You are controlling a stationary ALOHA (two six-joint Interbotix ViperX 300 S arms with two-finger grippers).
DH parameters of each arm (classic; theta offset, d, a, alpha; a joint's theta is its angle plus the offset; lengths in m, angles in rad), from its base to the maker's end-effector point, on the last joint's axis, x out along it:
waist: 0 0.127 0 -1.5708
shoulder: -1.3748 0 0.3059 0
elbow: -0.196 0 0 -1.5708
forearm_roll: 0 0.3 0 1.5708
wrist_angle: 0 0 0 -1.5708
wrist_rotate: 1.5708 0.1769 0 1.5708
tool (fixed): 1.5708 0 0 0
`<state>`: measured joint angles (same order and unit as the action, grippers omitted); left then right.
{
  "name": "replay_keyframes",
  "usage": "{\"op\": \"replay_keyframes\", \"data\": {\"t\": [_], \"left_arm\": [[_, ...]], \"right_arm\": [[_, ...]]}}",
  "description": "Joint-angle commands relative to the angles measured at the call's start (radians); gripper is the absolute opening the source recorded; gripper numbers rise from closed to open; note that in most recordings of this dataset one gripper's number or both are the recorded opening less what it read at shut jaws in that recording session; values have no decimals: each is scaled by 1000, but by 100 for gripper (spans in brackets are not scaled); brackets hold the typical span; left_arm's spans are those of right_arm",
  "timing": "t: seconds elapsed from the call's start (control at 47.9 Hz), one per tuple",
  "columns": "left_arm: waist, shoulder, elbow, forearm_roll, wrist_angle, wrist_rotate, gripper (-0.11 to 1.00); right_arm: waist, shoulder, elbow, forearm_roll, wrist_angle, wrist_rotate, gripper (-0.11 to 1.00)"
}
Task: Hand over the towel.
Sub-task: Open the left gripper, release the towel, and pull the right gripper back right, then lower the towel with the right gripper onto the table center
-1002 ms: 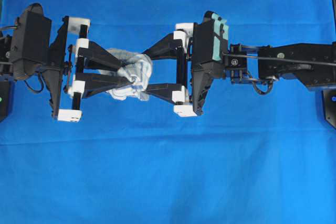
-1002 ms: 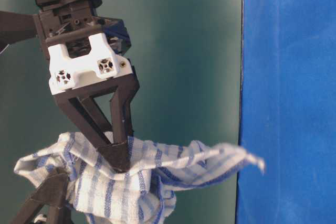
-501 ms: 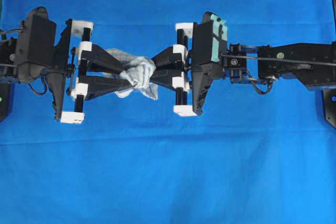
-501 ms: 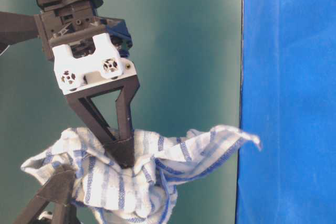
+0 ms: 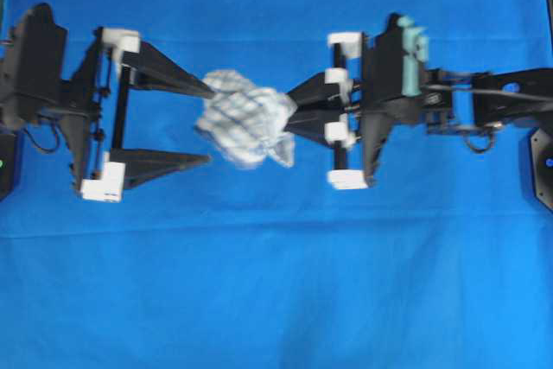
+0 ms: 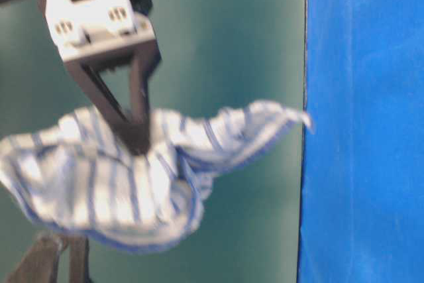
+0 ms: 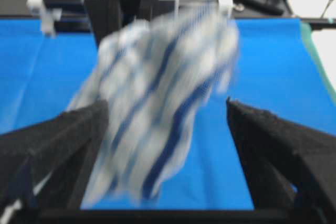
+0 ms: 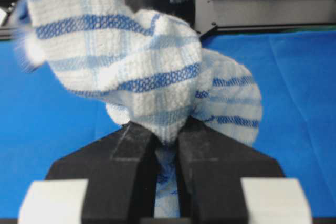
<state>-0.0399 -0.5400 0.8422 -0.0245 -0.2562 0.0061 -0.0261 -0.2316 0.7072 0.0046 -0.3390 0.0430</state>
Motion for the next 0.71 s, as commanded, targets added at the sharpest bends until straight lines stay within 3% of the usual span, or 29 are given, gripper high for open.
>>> {"op": "replay_keyframes", "data": {"t": [0.0,0.334,0.689], "left_arm": [[3,-51,9,-3,-5,-2,93],[5,-219,112,-2,17,9,92],[5,-233,124,-2,15,9,92]], "right_arm": [[9,-94,44,0,-9,3,10],[21,-336,218,11,3,6,10],[12,-330,224,15,-2,6,10]]}}
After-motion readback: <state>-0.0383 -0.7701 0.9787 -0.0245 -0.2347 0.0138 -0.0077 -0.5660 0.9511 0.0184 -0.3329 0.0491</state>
